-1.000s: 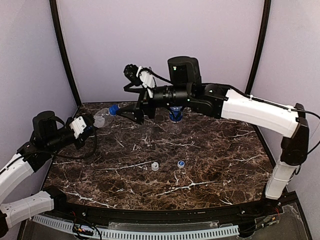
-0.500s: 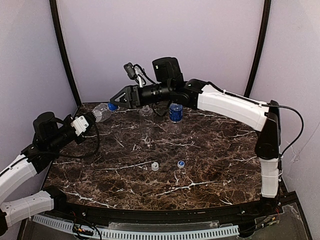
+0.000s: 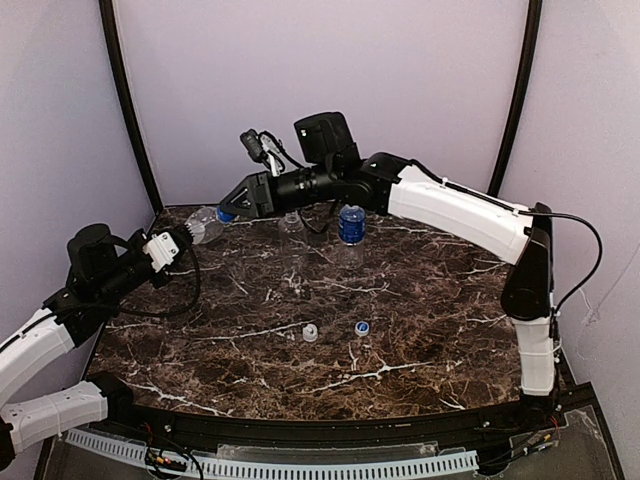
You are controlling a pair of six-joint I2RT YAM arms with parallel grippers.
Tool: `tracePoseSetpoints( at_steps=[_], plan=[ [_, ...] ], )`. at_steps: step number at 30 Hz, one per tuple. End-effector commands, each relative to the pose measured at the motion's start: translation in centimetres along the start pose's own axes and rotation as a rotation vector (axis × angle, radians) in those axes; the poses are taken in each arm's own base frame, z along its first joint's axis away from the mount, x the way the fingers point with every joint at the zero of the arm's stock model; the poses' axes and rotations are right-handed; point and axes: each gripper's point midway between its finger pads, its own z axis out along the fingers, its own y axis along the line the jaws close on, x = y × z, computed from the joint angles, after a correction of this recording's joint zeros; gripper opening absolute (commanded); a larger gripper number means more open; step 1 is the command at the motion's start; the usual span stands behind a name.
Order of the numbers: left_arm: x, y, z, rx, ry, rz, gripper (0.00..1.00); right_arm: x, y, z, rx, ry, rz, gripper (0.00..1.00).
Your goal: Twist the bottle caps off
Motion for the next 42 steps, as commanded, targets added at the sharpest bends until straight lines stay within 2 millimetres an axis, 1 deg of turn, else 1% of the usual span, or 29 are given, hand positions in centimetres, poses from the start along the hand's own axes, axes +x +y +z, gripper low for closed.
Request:
tracePoseSetpoints(
  at_steps=[1,2,3,6,7,9,11,13,15,16,17,18,19,20,21,22,23,24,25,27,28,30,32,35,36,37,39,40,42],
  plan=[
    [-0.2,0.2,0.1,-0.013,-0.014,0.004,0.22,0.3,-0.1,0.5,0.014,0.016,-0.016,0.43],
    [-0.3,0.2,0.1,-0.012,-0.015,0.004,0.22,0.2,-0.1,0.5,0.012,0.016,-0.017,0.42],
    [-0.3,0.1,0.1,-0.011,-0.016,0.004,0.22,0.3,-0.1,0.5,0.011,0.02,-0.018,0.39],
    [-0.3,0.1,0.1,-0.01,-0.017,0.004,0.22,0.2,0.1,0.6,0.004,0.025,-0.022,0.24],
    [-0.3,0.2,0.1,-0.011,-0.017,0.004,0.22,0.3,0.2,0.6,-0.002,0.029,-0.024,0.21],
    [-0.3,0.2,0.2,-0.012,-0.017,0.004,0.22,0.5,0.4,0.6,-0.02,0.043,-0.031,0.19],
    [-0.4,0.3,0.2,-0.014,-0.018,0.001,0.22,1.0,1.0,0.7,-0.053,0.064,-0.053,0.1],
    [-0.5,0.3,0.2,-0.012,-0.021,-0.011,0.22,1.5,1.9,0.6,-0.093,0.085,-0.119,0.0],
    [-0.9,-0.1,0.1,0.021,-0.04,-0.031,0.22,2.4,3.3,0.4,-0.125,0.105,-0.27,0.0],
    [-1.4,-1.1,-0.2,0.082,-0.061,-0.041,0.22,3.1,4.0,0.2,-0.137,0.118,-0.38,0.0],
    [-1.6,-1.9,-0.4,0.133,-0.072,-0.051,0.22,4.2,4.9,0.0,-0.15,0.137,-0.493,0.0],
    [-2.2,-3.6,-1.0,0.235,-0.1,-0.072,0.22,5.9,6.1,0.0,-0.182,0.166,-0.627,0.0],
    [-2.5,-4.4,-1.4,0.285,-0.11,-0.098,0.22,7.4,6.6,-0.3,-0.199,0.187,-0.751,0.0],
    [-3.0,-6.0,-2.1,0.378,-0.132,-0.129,0.22,8.9,6.7,-0.4,-0.202,0.21,-0.86,0.0],
    [-2.8,-7.0,-2.6,0.436,-0.121,-0.165,0.22,10.2,6.8,-0.6,-0.205,0.227,-0.968,0.0],
    [-3.5,-7.7,-3.2,0.485,-0.152,-0.185,0.22,11.4,6.5,-0.7,-0.204,0.248,-1.059,0.0],
    [-3.3,-8.4,-3.6,0.526,-0.14,-0.211,0.22,12.5,6.2,-0.9,-0.197,0.271,-1.155,0.0],
    [-3.6,-8.7,-3.9,0.552,-0.154,-0.223,0.22,13.4,5.8,-0.9,-0.188,0.295,-1.246,0.0],
    [-3.5,-9.1,-4.1,0.574,-0.145,-0.243,0.22,14.5,5.2,-0.9,-0.178,0.328,-1.33,0.0],
    [-3.6,-9.5,-4.4,0.603,-0.138,-0.274,0.22,15.9,4.0,-0.9,-0.15,0.385,-1.489,0.0],
    [-3.7,-9.7,-4.6,0.615,-0.144,-0.281,0.22,16.2,3.6,-0.8,-0.139,0.405,-1.562,0.0],
    [-3.8,-10.1,-4.9,0.641,-0.146,-0.298,0.22,16.3,2.9,-0.5,-0.105,0.433,-1.641,0.0],
    [-3.9,-10.2,-5.0,0.651,-0.147,-0.312,0.22,15.9,2.4,-0.4,-0.068,0.441,-1.711,0.0],
    [-3.9,-10.3,-5.1,0.652,-0.147,-0.318,0.22,14.8,1.9,-0.1,0.014,0.402,-1.821,0.0],
    [-3.9,-10.3,-5.1,0.651,-0.146,-0.317,0.22,14.5,1.9,-0.1,0.039,0.377,-1.846,0.08],
    [-3.8,-10.3,-5.1,0.648,-0.144,-0.315,0.22,14.4,1.8,-0.1,0.054,0.355,-1.853,0.24],
    [-3.7,-10.2,-5.1,0.64,-0.14,-0.31,0.22,13.7,2.3,-0.2,0.077,0.307,-1.844,0.52],
    [-3.6,-10.2,-5.1,0.636,-0.138,-0.307,0.22,13.3,2.7,-0.3,0.084,0.286,-1.821,0.63],
    [-3.5,-10.1,-5.1,0.627,-0.129,-0.305,0.22,12.2,3.4,-0.8,0.099,0.238,-1.749,0.73]
  ],
)
